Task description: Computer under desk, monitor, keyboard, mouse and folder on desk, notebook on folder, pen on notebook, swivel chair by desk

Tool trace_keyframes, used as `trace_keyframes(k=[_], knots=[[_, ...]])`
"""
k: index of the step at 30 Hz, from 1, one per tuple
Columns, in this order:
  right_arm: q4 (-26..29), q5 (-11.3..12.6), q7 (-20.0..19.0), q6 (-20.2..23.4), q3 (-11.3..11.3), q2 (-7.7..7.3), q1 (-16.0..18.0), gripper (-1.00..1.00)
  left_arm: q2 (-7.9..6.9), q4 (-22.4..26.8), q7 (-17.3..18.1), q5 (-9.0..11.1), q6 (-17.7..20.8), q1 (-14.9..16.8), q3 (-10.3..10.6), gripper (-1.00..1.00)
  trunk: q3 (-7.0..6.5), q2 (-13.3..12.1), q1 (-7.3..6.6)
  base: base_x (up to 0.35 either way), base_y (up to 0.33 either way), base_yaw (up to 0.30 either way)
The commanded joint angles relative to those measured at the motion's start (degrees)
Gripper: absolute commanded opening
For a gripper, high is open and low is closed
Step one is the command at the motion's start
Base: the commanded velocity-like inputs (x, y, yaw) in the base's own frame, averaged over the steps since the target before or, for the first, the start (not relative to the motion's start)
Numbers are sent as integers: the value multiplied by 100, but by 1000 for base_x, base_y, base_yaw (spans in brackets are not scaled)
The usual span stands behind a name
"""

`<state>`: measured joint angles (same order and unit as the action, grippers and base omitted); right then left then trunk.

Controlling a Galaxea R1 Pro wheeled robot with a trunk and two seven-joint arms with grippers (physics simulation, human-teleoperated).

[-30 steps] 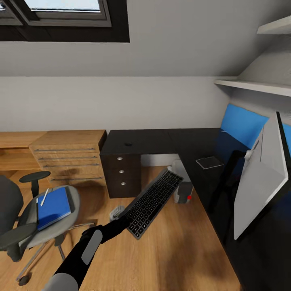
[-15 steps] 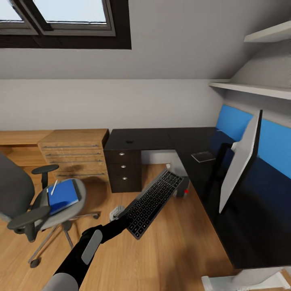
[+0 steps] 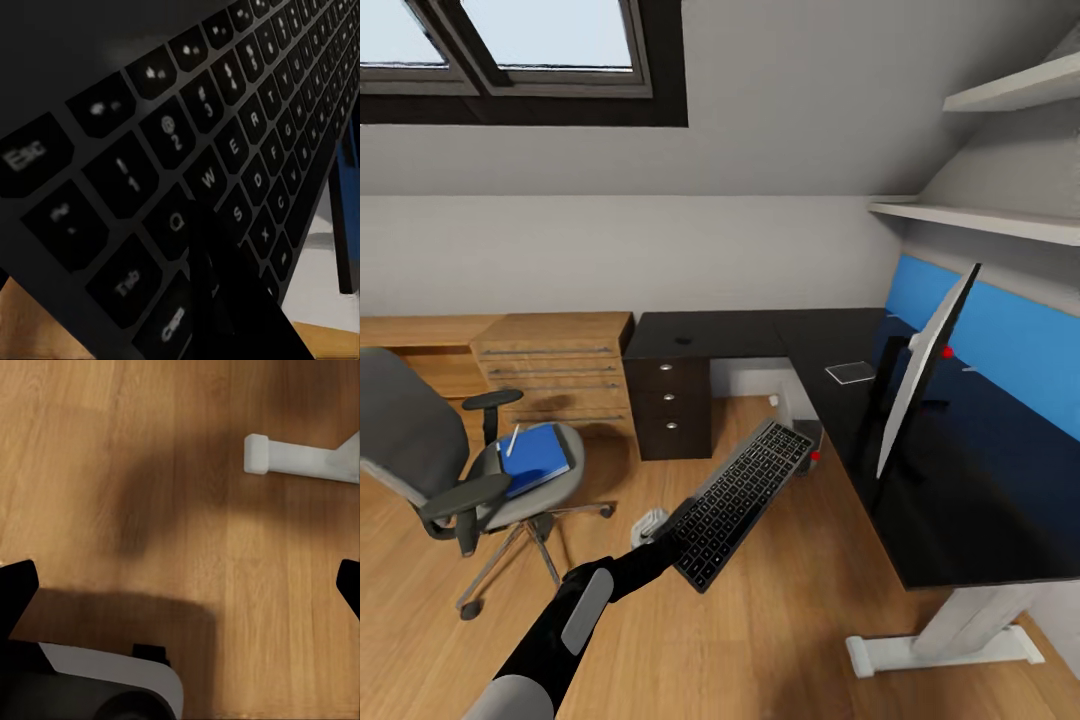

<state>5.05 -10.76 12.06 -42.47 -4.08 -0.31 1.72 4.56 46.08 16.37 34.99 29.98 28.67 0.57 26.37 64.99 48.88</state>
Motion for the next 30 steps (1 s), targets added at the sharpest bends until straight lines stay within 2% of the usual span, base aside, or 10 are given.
trace_keyframes(k=[1,4,10,14,16,17,20,22,30], knots=[[-4,-32,60,-3,-40,-3,3,100,1,6,-2,54,39,1,-4,-100,6,4,-3,-316,-28,0],[1,-32,60,-3,-40,-3,3,100,-32,31,-2,52,49,2,-4,-100,6,4,-3,-269,-56,0],[4,-32,63,-6,-40,-4,3,100,-308,279,4,51,72,-1,17,-100,6,4,-3,-93,-24,0],[5,-32,62,-20,-40,-12,3,100,-622,502,71,51,191,1,29,-100,6,4,-3,-9,-2,0],[5,-31,60,-32,-40,-12,3,100,-788,753,115,51,640,-1,31,-100,6,4,-3,-2,0,0],[5,-31,60,-39,-38,-13,3,100,-1033,1247,139,57,1754,0,4,-100,6,4,-3,0,0,0],[5,-31,65,-41,-35,-13,3,100,-1195,1508,144,59,2395,0,-40,-100,6,4,-3,0,0,0],[5,-32,67,-40,-36,-13,3,100,-1354,1591,150,60,2604,0,-70,-100,6,4,-3,0,0,0],[35,-33,68,-35,-32,-15,3,100,-1887,1632,152,54,2805,0,-100,-100,6,4,-3,0,0,0]])
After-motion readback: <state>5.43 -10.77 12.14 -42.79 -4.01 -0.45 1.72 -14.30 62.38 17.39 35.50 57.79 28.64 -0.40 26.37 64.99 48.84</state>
